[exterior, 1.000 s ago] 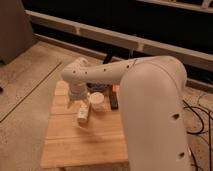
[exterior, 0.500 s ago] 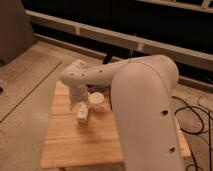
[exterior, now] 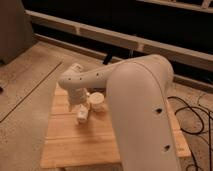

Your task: Place the bottle in the ceramic bowl

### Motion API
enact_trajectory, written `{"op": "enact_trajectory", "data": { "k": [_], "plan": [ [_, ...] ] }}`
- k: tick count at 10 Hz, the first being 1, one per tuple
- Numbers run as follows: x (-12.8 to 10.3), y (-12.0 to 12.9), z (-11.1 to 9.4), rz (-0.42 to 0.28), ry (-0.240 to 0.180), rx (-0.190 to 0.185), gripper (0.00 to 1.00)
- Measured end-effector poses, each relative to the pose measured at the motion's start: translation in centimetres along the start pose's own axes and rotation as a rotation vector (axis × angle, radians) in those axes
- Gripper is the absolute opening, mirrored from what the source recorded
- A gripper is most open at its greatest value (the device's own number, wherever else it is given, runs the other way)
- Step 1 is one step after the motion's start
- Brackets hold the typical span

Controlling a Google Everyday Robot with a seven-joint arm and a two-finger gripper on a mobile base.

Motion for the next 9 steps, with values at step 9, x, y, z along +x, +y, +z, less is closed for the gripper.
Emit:
{"op": "enact_trajectory", "data": {
  "k": [9],
  "plan": [
    [1.8,-1.0,5.4,0.07,0.112,-0.004,0.62]
  ]
}}
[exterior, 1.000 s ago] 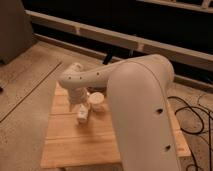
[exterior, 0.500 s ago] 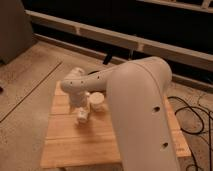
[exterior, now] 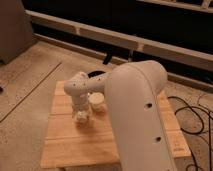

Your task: Place the bottle in the ceramic bowl

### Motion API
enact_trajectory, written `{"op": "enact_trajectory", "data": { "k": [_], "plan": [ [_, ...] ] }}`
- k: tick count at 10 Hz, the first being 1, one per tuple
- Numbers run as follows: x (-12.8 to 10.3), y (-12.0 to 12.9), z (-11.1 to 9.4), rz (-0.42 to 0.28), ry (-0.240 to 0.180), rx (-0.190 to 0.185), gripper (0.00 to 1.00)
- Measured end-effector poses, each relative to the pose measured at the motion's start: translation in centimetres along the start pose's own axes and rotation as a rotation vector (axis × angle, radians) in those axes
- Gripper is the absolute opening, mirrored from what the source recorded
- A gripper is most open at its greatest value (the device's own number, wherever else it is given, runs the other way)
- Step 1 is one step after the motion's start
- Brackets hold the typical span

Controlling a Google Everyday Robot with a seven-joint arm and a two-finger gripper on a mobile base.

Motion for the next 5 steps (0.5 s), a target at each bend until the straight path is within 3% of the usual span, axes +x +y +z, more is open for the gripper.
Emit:
{"op": "enact_trajectory", "data": {
  "k": [3,4,5],
  "plan": [
    [-1.3,0.6,0.2,-0.025,-0.002,0.01,0.31],
    [-1.4,0.7,0.1,-0.029,-0.004,0.009,0.26],
    [-1.7,1.0,-0.2,-0.036,-0.012,0.006,0.11]
  ]
}}
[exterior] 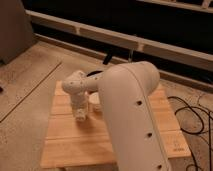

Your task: Place the bottle in the ceramic bowl

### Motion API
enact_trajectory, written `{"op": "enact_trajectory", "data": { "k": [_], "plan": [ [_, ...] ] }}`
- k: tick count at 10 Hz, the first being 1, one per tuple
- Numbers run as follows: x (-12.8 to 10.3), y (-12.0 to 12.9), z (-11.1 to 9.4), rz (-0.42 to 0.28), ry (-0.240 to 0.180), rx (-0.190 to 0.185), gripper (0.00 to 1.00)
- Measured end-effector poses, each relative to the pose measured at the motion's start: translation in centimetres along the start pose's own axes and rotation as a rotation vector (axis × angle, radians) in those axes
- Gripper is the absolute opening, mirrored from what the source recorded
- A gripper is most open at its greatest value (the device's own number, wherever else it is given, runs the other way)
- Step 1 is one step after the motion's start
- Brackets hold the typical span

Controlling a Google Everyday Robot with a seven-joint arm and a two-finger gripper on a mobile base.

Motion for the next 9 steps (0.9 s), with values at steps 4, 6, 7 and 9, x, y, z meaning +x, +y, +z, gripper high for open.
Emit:
{"op": "enact_trajectory", "data": {
  "k": [4,6,7,9],
  "plan": [
    [-1.0,1.1,-3.7,-0.021,-0.094,-0.024,0.0],
    [-1.5,1.1,-7.3,-0.037,-0.167,-0.002,0.0],
    [-1.7,0.7,-9.3,-0.041,-0.201,0.014,0.0],
    [-1.9,-0.5,-12.0,-0.038,-0.243,0.032,0.0]
  ]
}}
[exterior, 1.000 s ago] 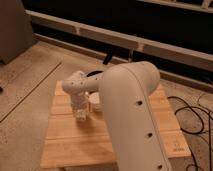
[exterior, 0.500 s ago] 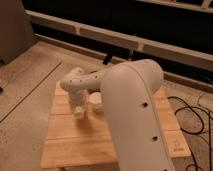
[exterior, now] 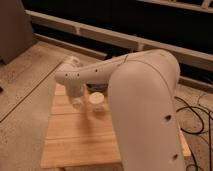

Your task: Place the bottle in the ceramic bowl

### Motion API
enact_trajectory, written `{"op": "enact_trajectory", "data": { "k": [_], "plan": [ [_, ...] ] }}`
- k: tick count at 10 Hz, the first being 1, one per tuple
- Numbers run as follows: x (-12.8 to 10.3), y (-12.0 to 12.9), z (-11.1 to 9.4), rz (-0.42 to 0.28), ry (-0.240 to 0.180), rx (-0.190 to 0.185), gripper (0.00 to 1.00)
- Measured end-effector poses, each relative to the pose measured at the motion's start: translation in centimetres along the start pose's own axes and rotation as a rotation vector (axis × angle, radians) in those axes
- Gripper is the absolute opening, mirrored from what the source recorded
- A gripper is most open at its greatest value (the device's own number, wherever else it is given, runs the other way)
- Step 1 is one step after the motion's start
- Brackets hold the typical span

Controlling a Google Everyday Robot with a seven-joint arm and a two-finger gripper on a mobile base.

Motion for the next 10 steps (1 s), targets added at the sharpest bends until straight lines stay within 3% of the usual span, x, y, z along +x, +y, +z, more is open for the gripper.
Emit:
{"op": "enact_trajectory", "data": {
  "k": [4,6,10],
  "plan": [
    [-2.2,-5.2,-4.3,0.061,-0.055,0.027,0.0],
    [-2.1,-4.4,-4.3,0.053,-0.052,0.015,0.0],
    [-2.3,-4.7,-4.1,0.054,-0.05,0.028,0.0]
  ]
}}
